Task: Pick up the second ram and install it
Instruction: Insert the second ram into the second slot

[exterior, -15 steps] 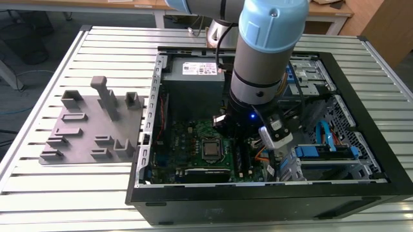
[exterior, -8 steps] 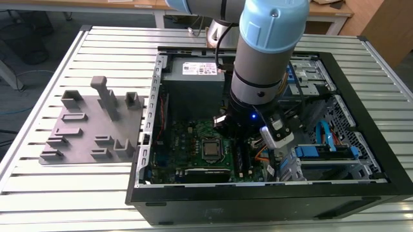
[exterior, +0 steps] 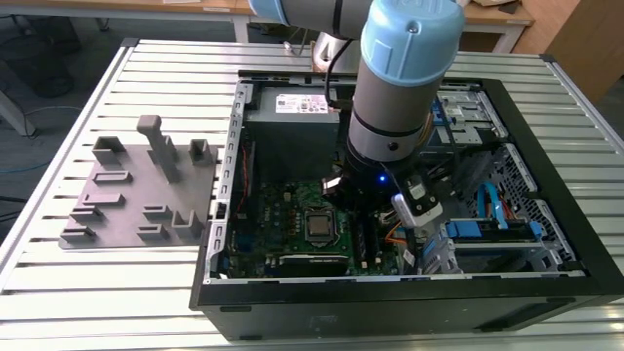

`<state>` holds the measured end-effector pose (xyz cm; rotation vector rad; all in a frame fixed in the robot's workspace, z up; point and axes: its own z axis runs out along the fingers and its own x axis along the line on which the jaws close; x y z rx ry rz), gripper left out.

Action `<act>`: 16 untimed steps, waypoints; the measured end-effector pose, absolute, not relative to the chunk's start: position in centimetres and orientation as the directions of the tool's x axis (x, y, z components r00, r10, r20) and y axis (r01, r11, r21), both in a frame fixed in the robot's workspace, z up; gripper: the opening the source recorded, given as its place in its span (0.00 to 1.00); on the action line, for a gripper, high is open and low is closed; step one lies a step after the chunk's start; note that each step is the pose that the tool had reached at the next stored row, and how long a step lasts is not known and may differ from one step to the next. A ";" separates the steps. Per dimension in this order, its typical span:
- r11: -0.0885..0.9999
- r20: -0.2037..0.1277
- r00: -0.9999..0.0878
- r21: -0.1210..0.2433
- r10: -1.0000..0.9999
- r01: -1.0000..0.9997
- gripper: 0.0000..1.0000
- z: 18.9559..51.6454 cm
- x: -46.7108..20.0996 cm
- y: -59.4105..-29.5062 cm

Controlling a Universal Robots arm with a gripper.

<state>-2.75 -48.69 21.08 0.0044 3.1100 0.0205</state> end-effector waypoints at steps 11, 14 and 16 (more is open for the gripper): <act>1.000 -0.032 -0.999 0.013 0.003 0.003 0.27 21.0 -2.7 -48.7; 1.000 -0.031 -1.000 0.013 0.003 0.003 0.27 21.1 -2.7 -48.7; 1.000 -0.031 -0.999 0.013 0.003 0.003 0.27 21.5 -2.7 -48.7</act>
